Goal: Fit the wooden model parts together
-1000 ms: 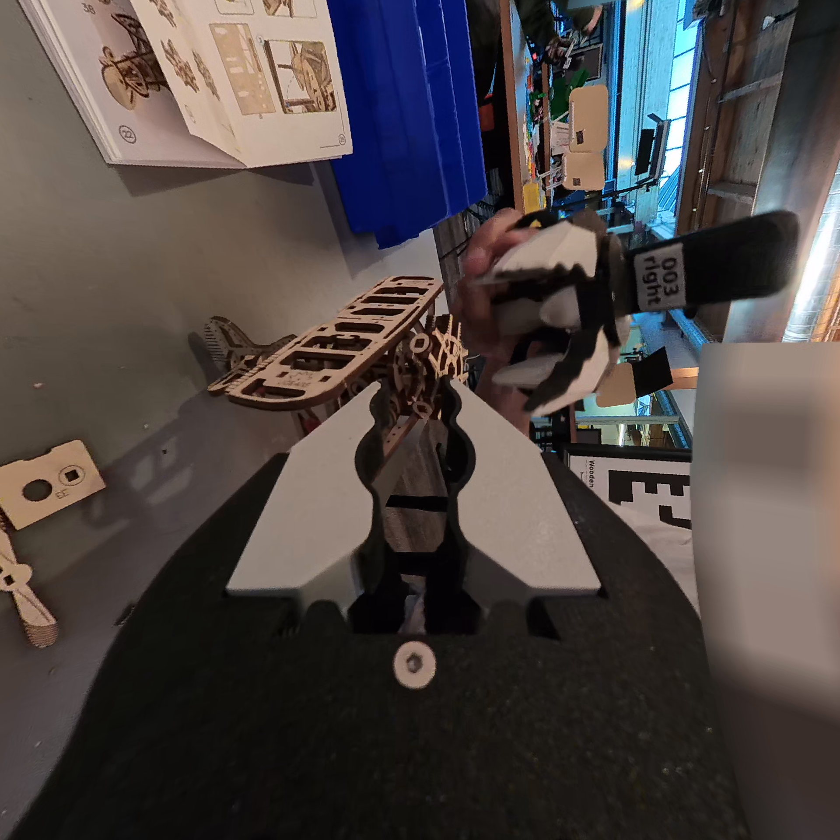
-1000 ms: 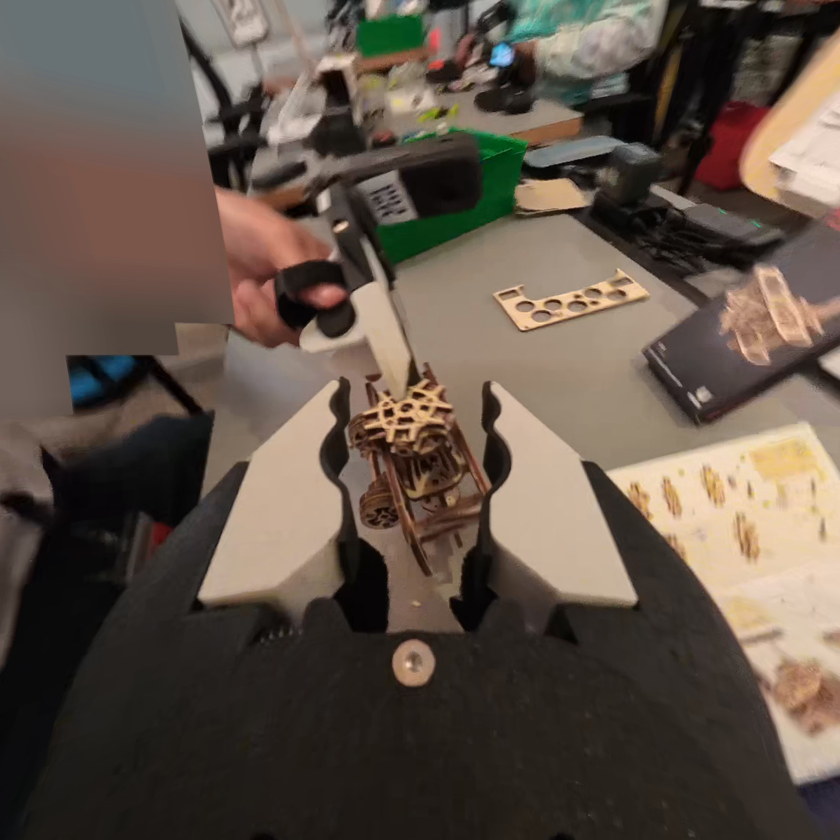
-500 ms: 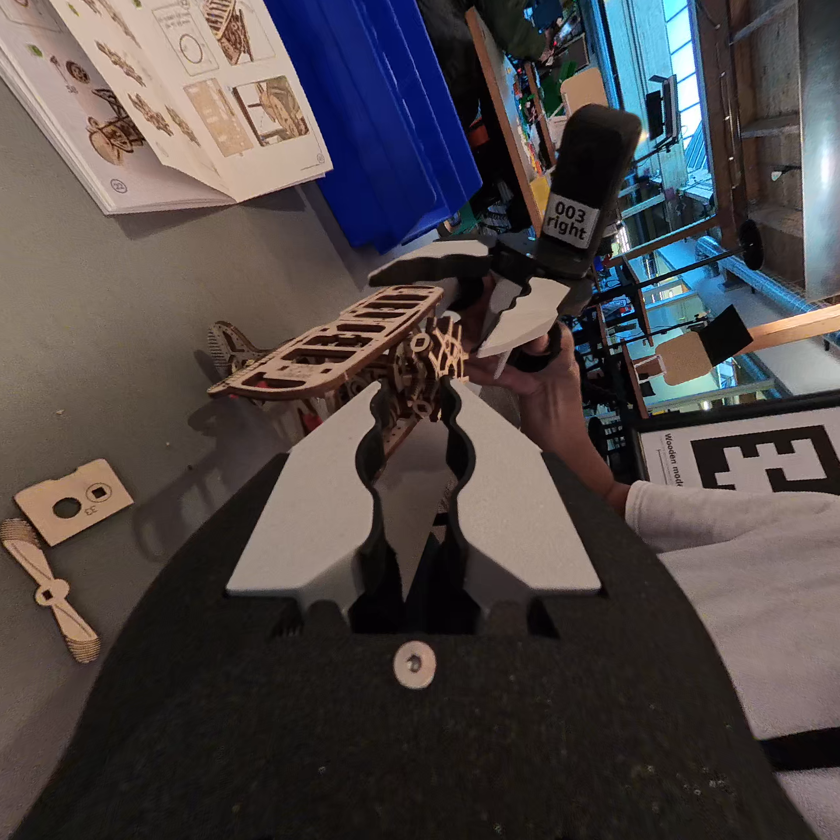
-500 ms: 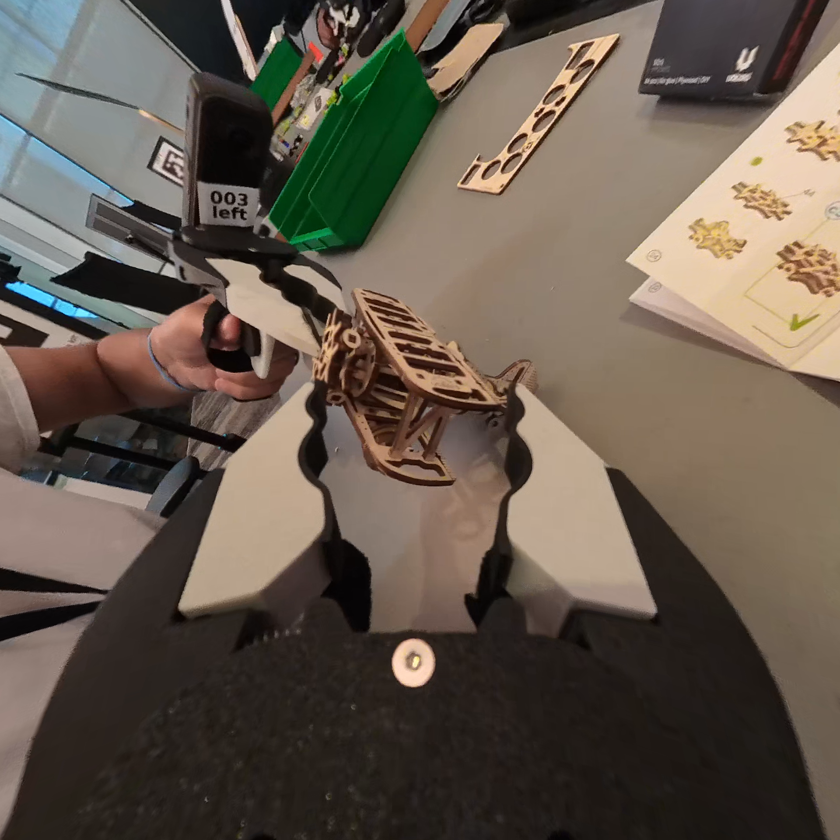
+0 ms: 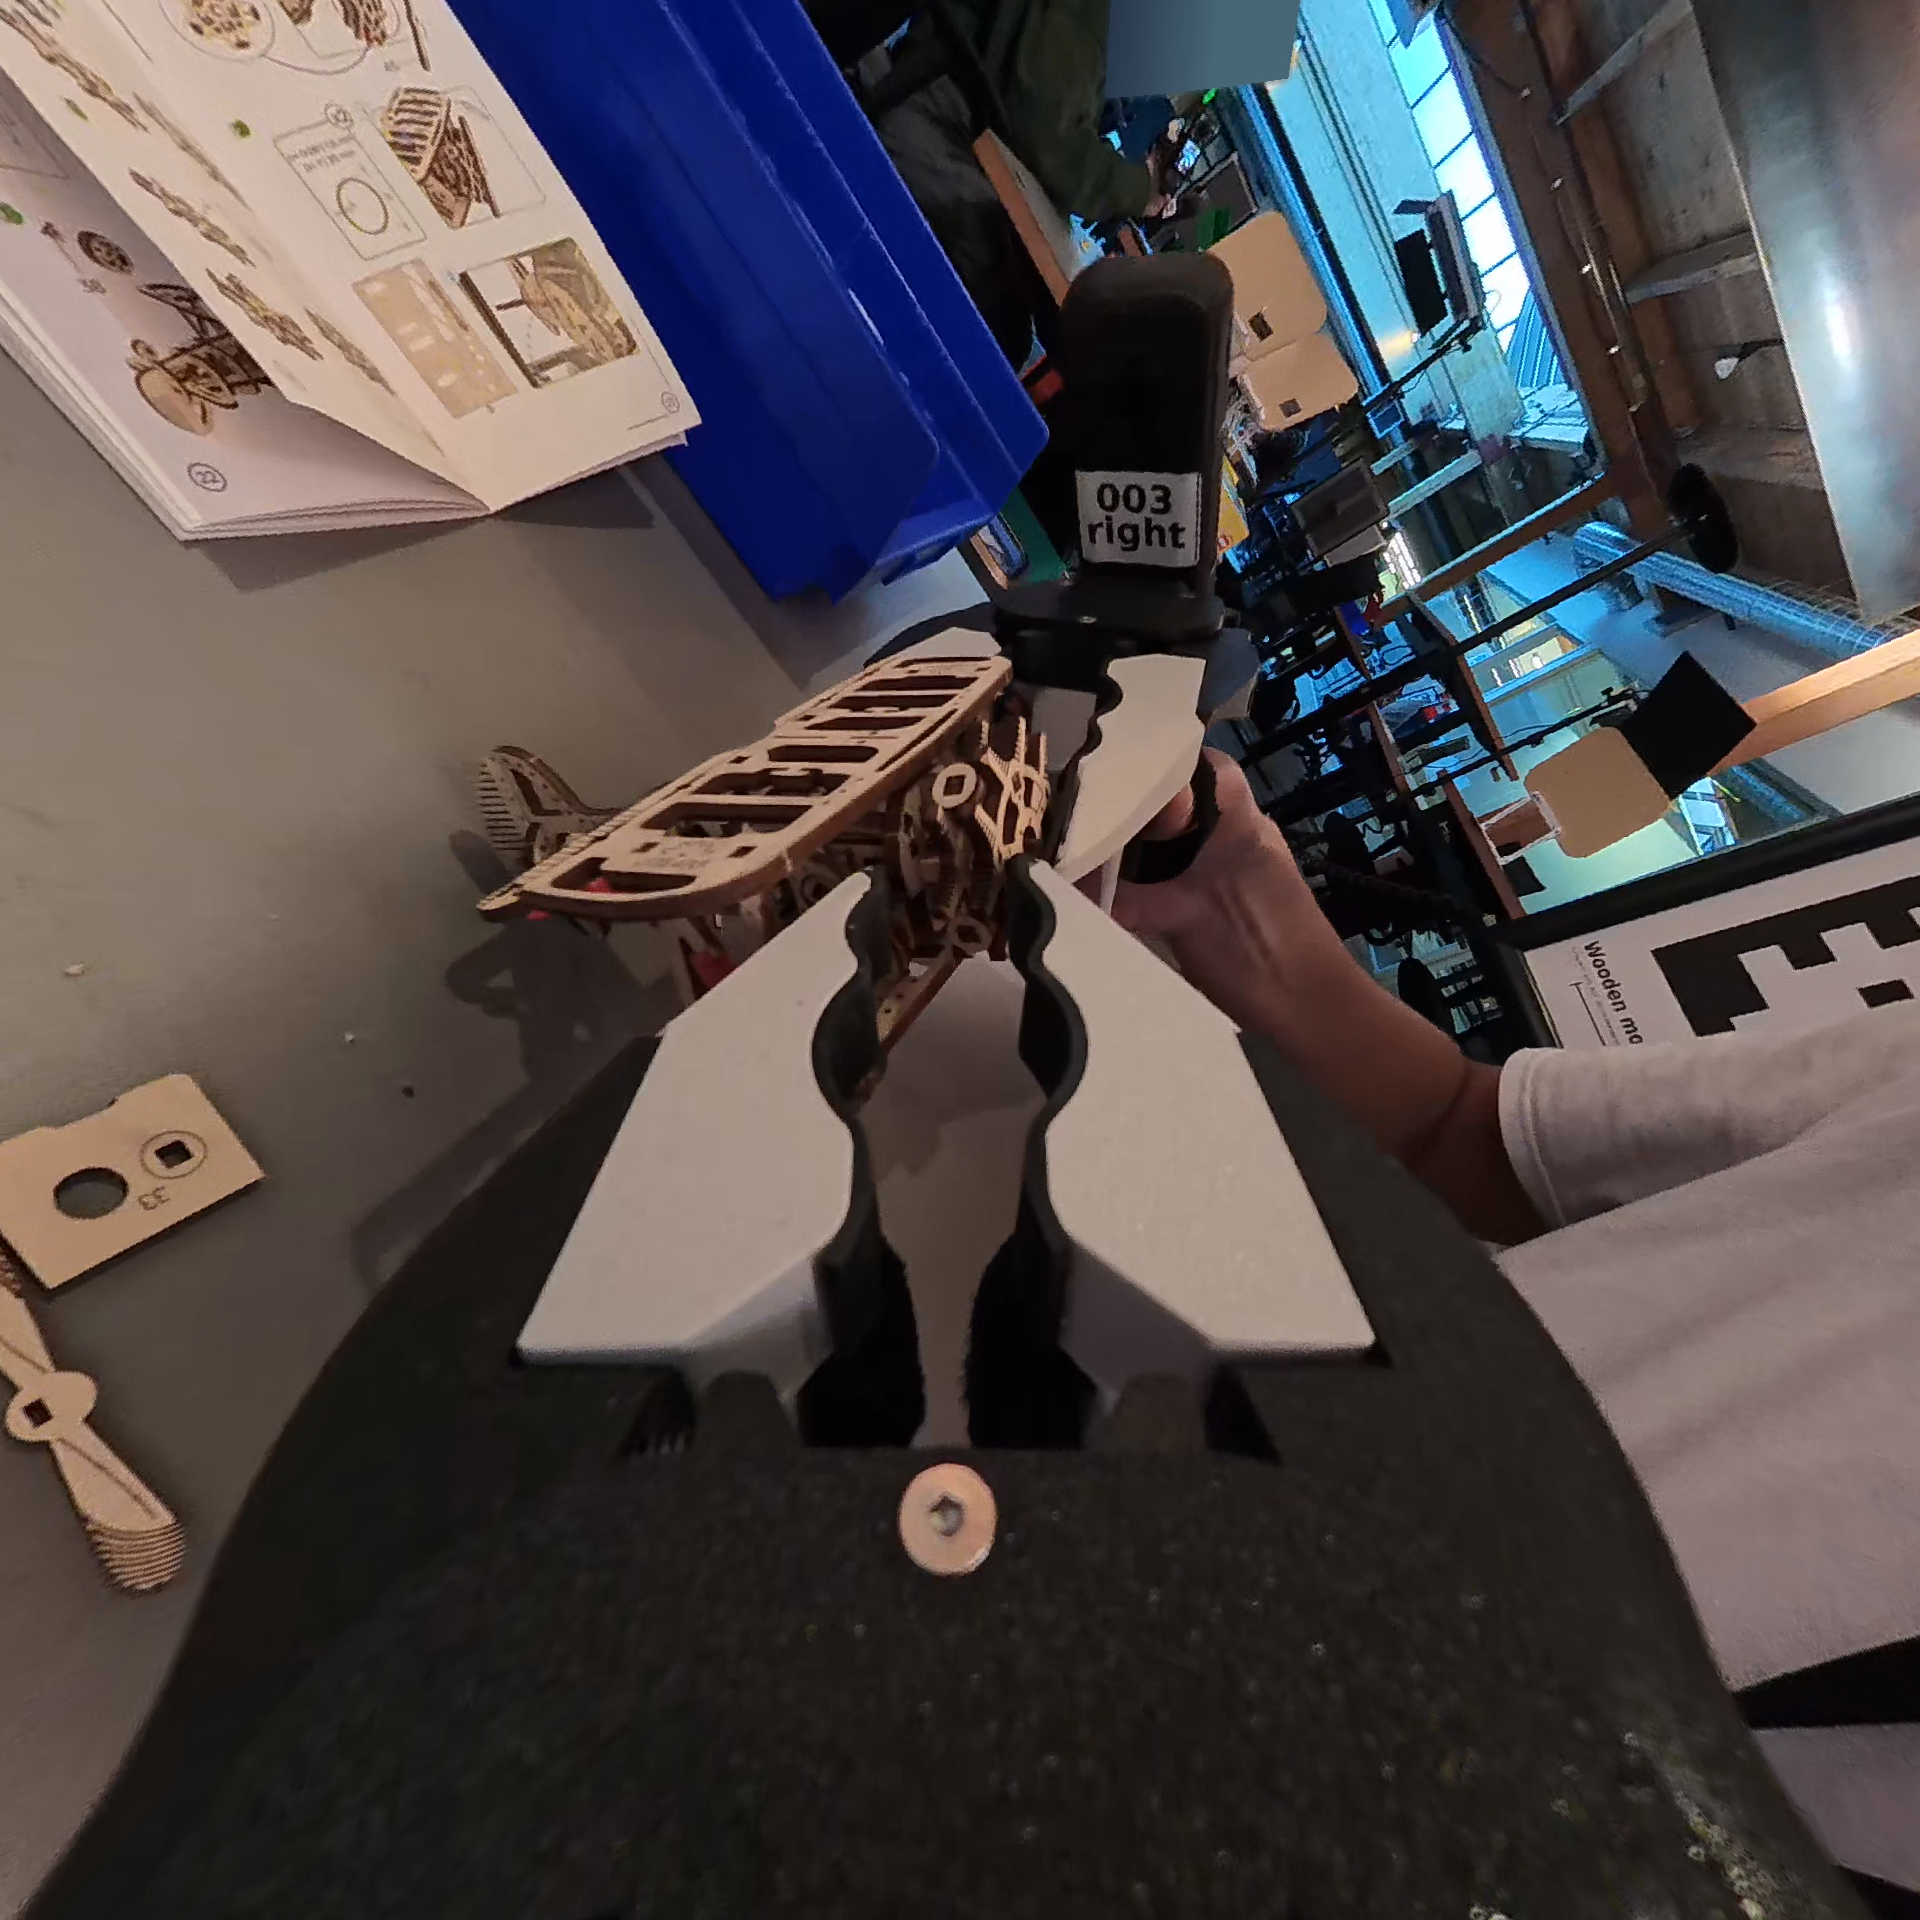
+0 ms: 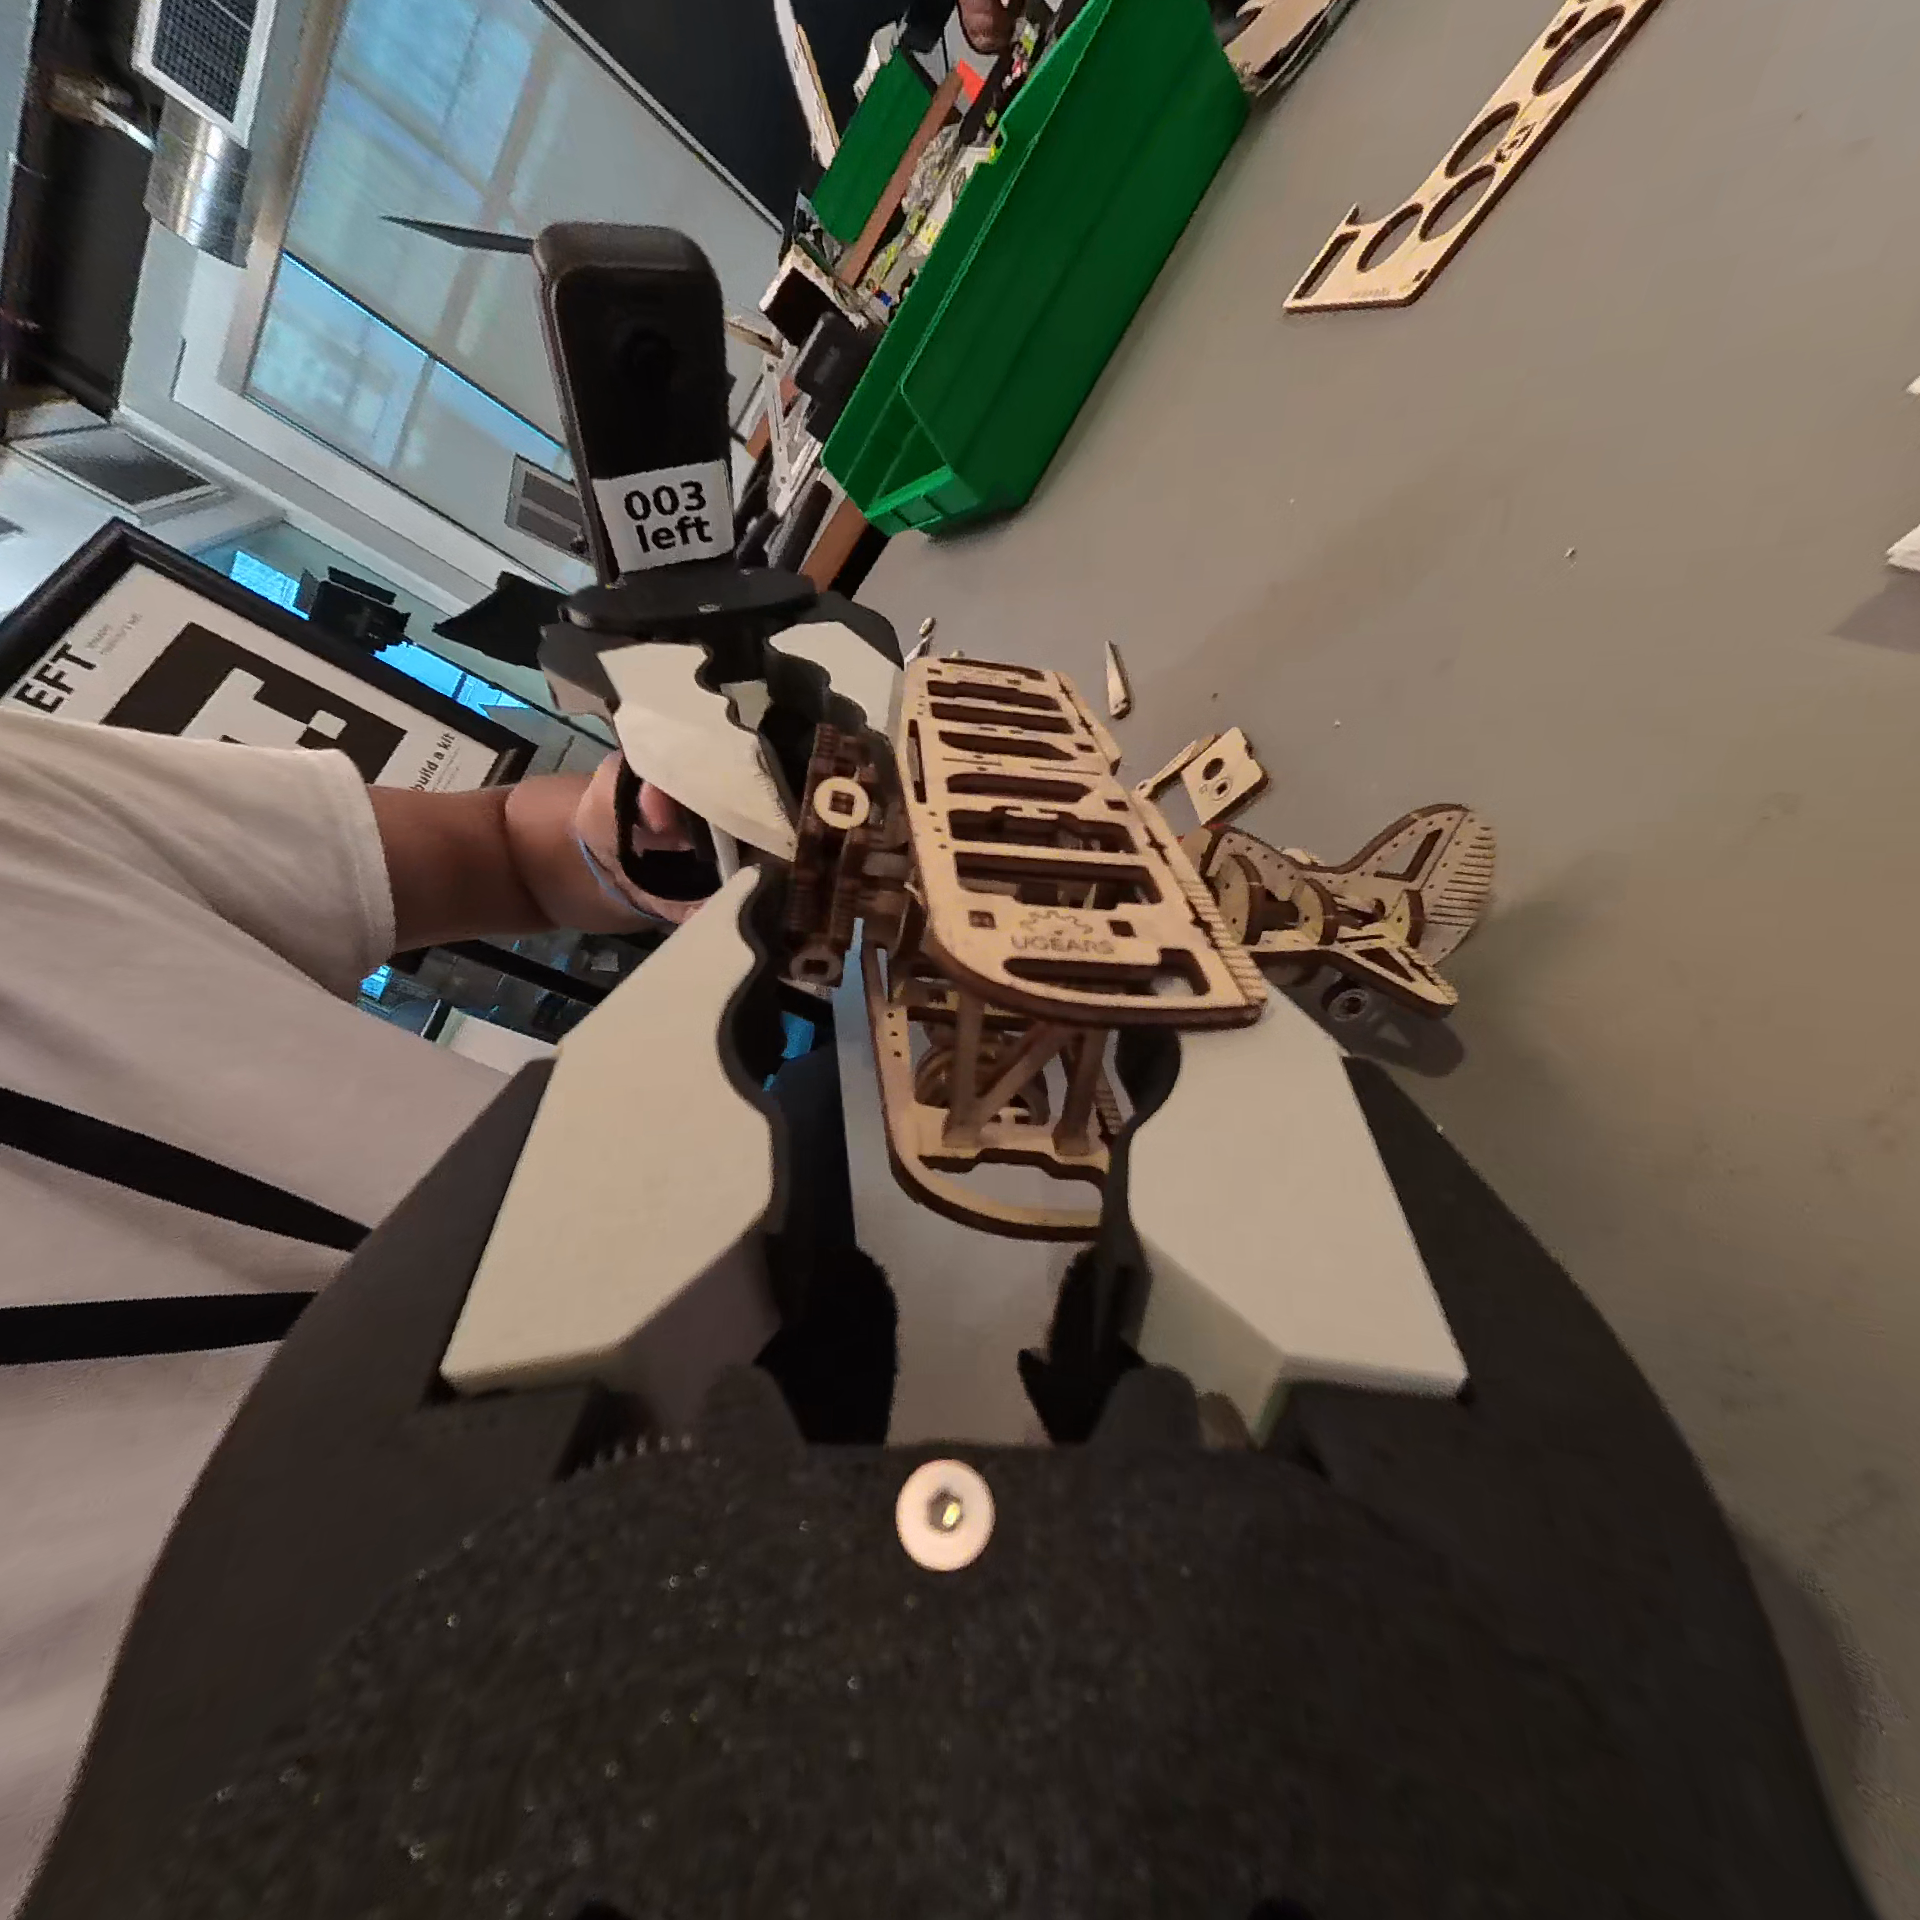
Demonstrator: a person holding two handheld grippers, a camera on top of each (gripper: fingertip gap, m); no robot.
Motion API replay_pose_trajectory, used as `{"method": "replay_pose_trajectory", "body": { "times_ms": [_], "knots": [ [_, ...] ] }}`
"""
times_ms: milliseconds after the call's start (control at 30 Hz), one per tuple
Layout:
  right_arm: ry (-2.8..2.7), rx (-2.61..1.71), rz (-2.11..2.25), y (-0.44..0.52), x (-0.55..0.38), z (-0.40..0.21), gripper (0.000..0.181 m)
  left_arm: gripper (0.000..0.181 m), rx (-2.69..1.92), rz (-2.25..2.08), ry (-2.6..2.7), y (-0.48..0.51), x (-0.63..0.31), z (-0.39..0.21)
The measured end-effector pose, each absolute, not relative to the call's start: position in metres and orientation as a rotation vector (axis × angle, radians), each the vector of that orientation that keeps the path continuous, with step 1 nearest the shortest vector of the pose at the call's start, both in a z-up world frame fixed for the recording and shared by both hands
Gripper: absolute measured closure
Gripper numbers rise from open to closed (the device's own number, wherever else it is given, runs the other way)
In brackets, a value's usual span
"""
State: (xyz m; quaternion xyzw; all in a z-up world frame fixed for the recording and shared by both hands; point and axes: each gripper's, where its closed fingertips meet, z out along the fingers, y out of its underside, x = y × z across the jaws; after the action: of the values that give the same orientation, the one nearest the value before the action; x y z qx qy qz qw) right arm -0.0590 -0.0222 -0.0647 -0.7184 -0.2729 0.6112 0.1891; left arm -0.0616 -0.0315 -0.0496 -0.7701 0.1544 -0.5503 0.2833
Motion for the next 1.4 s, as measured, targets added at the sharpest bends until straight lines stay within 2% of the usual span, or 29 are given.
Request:
{"method": "replay_pose_trajectory", "body": {
  "times_ms": [367, 500, 1067, 1400],
  "knots": [
    [-0.761, -1.98, 1.762, -0.022, -0.058, -0.065, 0.121, 0.162, -2.06, -1.411, 0.457, -0.031, -0.06, -0.049],
    [-0.735, -1.986, 1.819, -0.024, -0.055, -0.064, 0.116, 0.163, -2.07, -1.394, 0.481, -0.033, -0.06, -0.05],
    [-0.747, -1.974, 1.818, -0.021, -0.053, -0.065, 0.124, 0.162, -2.047, -1.356, 0.451, -0.03, -0.06, -0.05],
    [-1.043, -1.887, 1.689, -0.048, -0.052, -0.075, 0.116, 0.163, -1.943, -1.217, 0.661, -0.062, -0.06, -0.067]
  ]
}}
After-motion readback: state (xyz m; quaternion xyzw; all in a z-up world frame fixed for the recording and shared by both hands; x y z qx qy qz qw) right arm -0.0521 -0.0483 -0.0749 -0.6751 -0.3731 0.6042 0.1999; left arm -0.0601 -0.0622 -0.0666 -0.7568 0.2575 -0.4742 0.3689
